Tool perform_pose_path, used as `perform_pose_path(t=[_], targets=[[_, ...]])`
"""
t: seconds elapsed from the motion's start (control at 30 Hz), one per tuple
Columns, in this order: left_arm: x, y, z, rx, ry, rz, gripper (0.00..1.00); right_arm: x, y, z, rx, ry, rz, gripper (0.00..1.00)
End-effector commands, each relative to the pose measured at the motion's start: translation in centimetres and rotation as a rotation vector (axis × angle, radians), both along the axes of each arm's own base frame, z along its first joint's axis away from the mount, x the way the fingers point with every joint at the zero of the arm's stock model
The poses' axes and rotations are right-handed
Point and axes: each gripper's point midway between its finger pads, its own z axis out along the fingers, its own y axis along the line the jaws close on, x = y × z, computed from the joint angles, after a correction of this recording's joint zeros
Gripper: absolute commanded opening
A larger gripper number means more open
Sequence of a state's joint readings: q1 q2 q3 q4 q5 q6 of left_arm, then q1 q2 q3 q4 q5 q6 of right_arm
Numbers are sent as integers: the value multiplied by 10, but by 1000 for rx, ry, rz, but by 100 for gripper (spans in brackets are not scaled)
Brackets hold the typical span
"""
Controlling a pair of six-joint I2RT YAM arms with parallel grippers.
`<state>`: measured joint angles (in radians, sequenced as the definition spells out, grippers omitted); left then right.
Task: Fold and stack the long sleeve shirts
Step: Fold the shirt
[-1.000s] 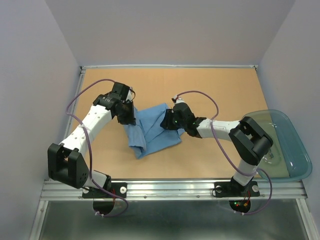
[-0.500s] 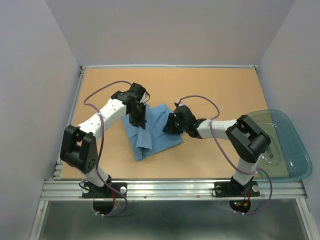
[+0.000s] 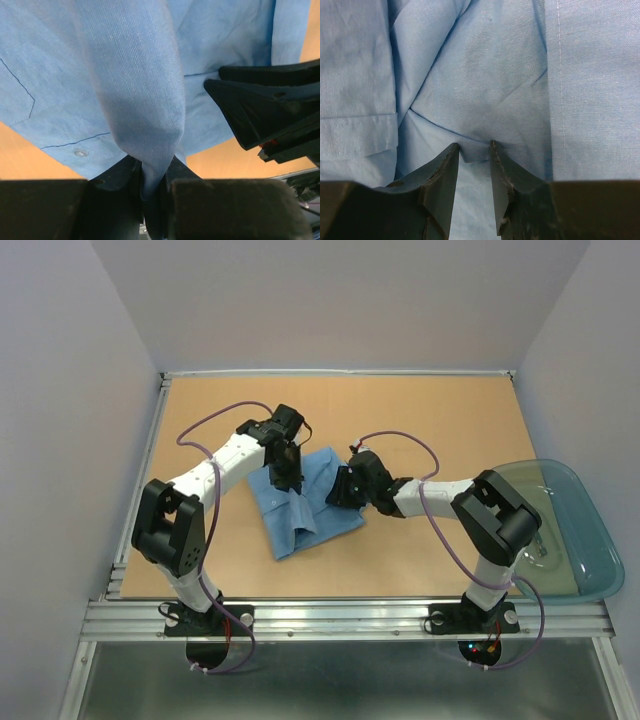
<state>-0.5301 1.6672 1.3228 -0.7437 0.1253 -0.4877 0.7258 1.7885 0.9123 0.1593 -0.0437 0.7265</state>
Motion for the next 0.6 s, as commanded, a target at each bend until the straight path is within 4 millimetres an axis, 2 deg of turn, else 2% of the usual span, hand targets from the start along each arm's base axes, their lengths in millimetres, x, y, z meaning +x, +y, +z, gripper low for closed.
perform_pose_path(t=[0.0, 0.13, 0.3, 0.57], targets=[[18, -6, 26, -47, -91, 68, 0, -3, -5, -5, -5, -1, 0, 37], [21, -2, 34, -42, -119, 92, 0, 0, -5, 9, 2, -43, 9, 37], [21, 19, 31, -36, -118, 152, 0, 1, -6, 12, -2, -57, 9, 37], [22, 6, 17, -50, -73, 129, 0, 2, -6, 15, 3, -61, 2, 37]])
